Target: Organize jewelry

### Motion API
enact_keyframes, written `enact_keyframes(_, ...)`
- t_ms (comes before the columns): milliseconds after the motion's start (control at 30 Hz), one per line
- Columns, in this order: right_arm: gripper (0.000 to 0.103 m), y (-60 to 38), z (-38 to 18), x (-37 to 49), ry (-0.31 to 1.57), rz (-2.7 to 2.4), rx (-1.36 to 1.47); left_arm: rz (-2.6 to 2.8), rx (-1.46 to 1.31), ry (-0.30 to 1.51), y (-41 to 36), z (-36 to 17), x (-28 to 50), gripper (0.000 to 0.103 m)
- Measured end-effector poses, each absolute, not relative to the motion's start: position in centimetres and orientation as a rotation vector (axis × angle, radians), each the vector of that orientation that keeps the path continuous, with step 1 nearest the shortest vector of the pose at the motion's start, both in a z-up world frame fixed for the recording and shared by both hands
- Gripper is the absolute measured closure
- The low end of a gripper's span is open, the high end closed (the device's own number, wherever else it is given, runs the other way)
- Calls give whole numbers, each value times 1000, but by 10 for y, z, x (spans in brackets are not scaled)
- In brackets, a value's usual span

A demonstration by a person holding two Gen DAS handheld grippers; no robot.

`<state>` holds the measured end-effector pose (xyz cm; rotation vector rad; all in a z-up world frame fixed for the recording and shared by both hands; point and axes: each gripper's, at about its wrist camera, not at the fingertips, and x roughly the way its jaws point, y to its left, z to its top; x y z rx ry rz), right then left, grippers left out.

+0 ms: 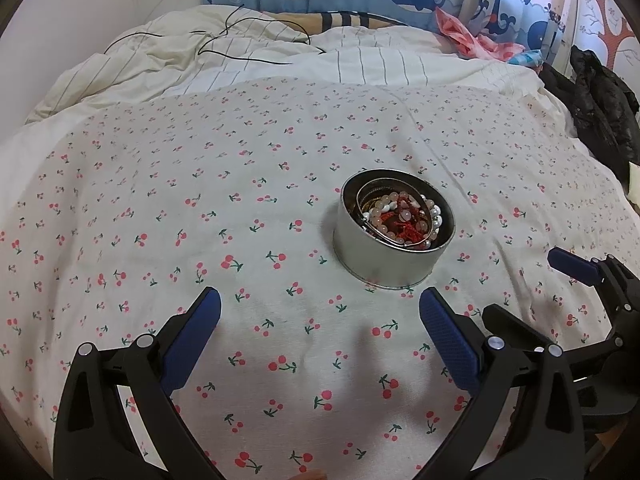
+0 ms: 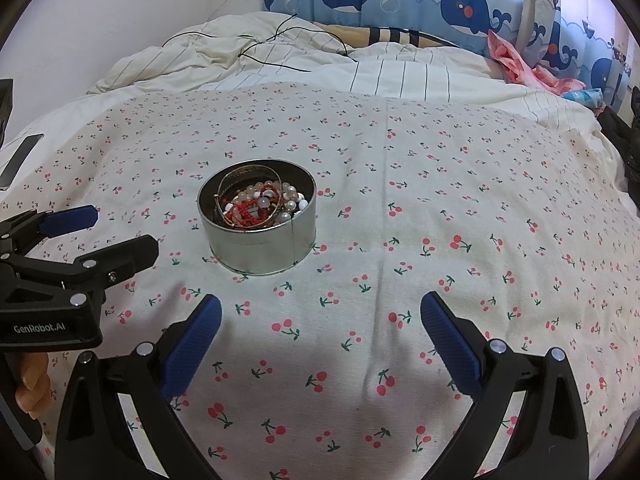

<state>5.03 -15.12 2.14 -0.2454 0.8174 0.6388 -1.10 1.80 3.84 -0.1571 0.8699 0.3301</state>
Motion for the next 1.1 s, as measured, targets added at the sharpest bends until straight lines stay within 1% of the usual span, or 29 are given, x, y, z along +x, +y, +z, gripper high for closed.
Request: enact_keyframes(1100, 7, -152, 21, 51, 822, 633, -246, 338, -183, 878, 20, 38, -10, 7)
